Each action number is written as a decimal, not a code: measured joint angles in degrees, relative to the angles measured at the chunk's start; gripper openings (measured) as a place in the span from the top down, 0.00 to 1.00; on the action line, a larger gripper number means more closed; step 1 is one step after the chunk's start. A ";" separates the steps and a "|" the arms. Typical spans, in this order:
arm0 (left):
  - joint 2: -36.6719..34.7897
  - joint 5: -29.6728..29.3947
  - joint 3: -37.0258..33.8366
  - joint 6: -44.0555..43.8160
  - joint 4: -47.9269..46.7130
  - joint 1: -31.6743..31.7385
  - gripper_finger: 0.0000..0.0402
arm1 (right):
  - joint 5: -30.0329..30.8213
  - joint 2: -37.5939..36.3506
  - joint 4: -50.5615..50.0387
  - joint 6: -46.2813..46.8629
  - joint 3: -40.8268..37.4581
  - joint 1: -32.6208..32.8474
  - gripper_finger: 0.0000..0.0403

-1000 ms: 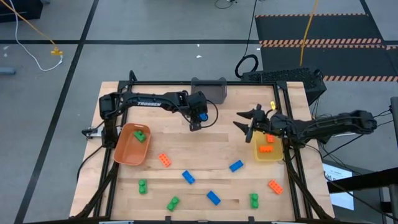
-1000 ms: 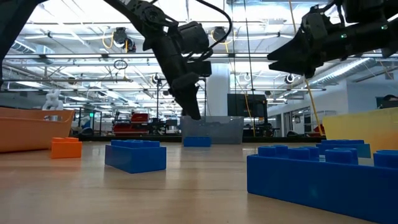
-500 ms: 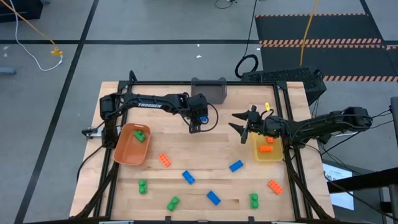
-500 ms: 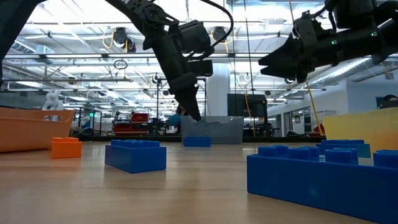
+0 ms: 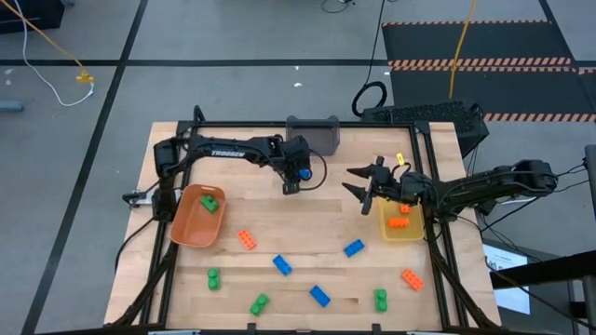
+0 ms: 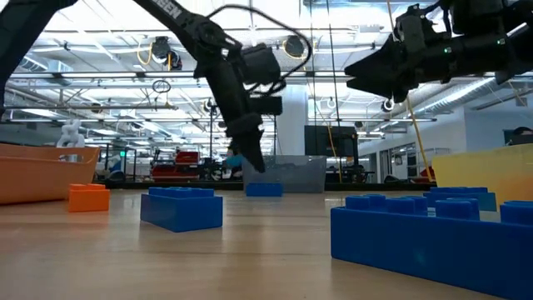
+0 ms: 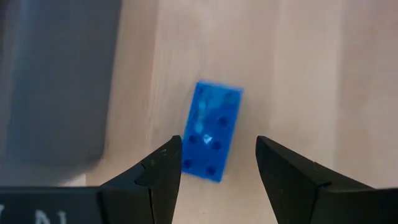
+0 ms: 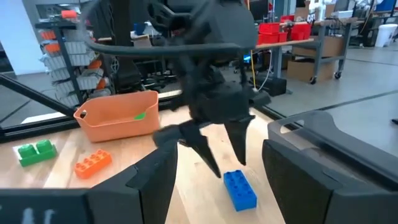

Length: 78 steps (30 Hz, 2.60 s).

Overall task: Sort & place blocks by color
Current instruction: Put the blue game piece into the black bin

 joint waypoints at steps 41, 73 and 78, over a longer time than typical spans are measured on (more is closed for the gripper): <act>6.19 2.54 0.04 -4.37 3.18 -2.68 0.64 | -1.51 0.00 -0.20 -0.04 0.00 0.00 0.44; -4.69 -3.02 2.30 -2.18 11.01 9.61 0.63 | -1.36 -0.02 0.32 -0.38 0.00 0.00 0.44; -4.69 -2.97 2.67 -2.41 11.73 9.92 0.58 | -1.29 -0.02 0.36 -0.52 0.00 -0.02 0.44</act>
